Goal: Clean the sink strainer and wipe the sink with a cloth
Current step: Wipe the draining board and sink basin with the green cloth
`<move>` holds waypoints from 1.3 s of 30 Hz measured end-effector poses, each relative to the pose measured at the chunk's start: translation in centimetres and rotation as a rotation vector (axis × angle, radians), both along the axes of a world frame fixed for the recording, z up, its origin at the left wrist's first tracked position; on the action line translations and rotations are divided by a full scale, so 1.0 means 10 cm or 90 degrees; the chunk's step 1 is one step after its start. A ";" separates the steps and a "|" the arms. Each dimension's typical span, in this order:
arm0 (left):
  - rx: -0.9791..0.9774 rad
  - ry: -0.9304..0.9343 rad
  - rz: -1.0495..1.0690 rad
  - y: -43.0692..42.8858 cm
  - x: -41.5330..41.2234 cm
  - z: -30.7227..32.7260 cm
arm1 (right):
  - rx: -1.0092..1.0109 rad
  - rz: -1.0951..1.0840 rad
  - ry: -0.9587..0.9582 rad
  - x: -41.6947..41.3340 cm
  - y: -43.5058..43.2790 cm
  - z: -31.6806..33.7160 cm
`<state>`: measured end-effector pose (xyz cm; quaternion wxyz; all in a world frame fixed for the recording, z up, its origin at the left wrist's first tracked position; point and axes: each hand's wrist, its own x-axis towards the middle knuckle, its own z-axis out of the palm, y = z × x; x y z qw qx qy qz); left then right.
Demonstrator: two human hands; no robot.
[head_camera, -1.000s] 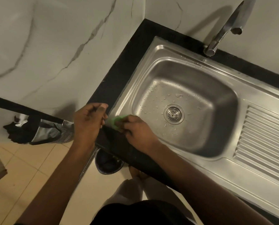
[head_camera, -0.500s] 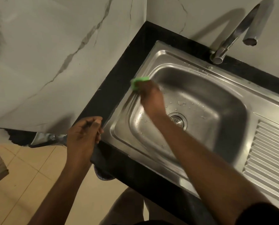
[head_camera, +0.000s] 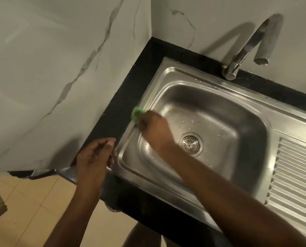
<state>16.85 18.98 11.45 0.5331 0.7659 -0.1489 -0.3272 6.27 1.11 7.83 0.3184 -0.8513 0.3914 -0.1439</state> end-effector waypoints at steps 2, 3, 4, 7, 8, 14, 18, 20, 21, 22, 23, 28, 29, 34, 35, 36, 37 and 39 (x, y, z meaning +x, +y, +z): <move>-0.011 0.005 -0.009 -0.11 -0.03 -0.02 | 0.035 0.102 0.017 -0.04 0.42 0.06; -0.014 0.004 -0.009 -0.15 -0.03 -0.03 | 0.041 0.153 0.018 -0.05 0.54 0.10; -0.014 0.005 -0.009 -0.20 -0.03 -0.05 | 0.042 0.198 0.019 -0.08 0.59 0.11; -0.033 0.017 -0.011 -0.32 -0.04 -0.08 | -0.038 0.309 0.046 -0.17 0.42 0.07; -0.043 0.015 -0.013 -0.35 -0.04 -0.08 | -0.084 0.335 0.061 -0.19 0.34 0.05; -0.039 0.034 -0.059 -0.41 -0.10 -0.15 | -0.191 0.037 0.091 -0.10 -0.83 -0.03; -0.043 0.057 -0.074 -0.44 -0.24 -0.13 | -0.299 -0.079 0.117 -0.01 -1.67 0.11; -0.048 0.079 -0.072 -0.47 -0.32 -0.09 | -0.327 -0.050 0.139 0.03 -1.82 0.12; -0.047 0.089 -0.073 -0.49 -0.35 -0.07 | -0.313 -0.022 0.177 0.03 -1.82 0.08; -0.048 0.097 -0.077 -0.51 -0.38 -0.05 | -0.287 0.008 0.224 0.01 -1.79 0.02; -0.052 0.098 -0.084 -0.53 -0.40 -0.03 | -0.267 0.027 0.260 -0.02 -1.76 -0.06; -0.051 0.087 -0.108 -0.61 -0.45 0.04 | -0.260 0.044 0.251 -0.14 -1.74 -0.22; -0.048 0.086 -0.110 -0.63 -0.46 0.04 | -0.262 0.048 0.255 -0.17 -1.76 -0.20; -0.035 0.064 -0.104 -0.73 -0.44 0.04 | -0.259 0.056 0.282 -0.56 -1.79 -0.14; -0.030 0.057 -0.105 -0.74 -0.44 0.04 | -0.257 0.055 0.289 -0.67 -1.77 -0.14; -0.027 0.052 -0.107 -0.74 -0.44 0.05 | -0.255 0.051 0.296 -0.79 -1.77 -0.13; -0.027 0.050 -0.110 -0.75 -0.44 0.06 | -0.253 0.046 0.301 -0.92 -1.76 -0.13; -0.030 0.049 -0.118 -0.75 -0.45 0.07 | -0.240 0.026 0.306 -1.18 -1.75 -0.12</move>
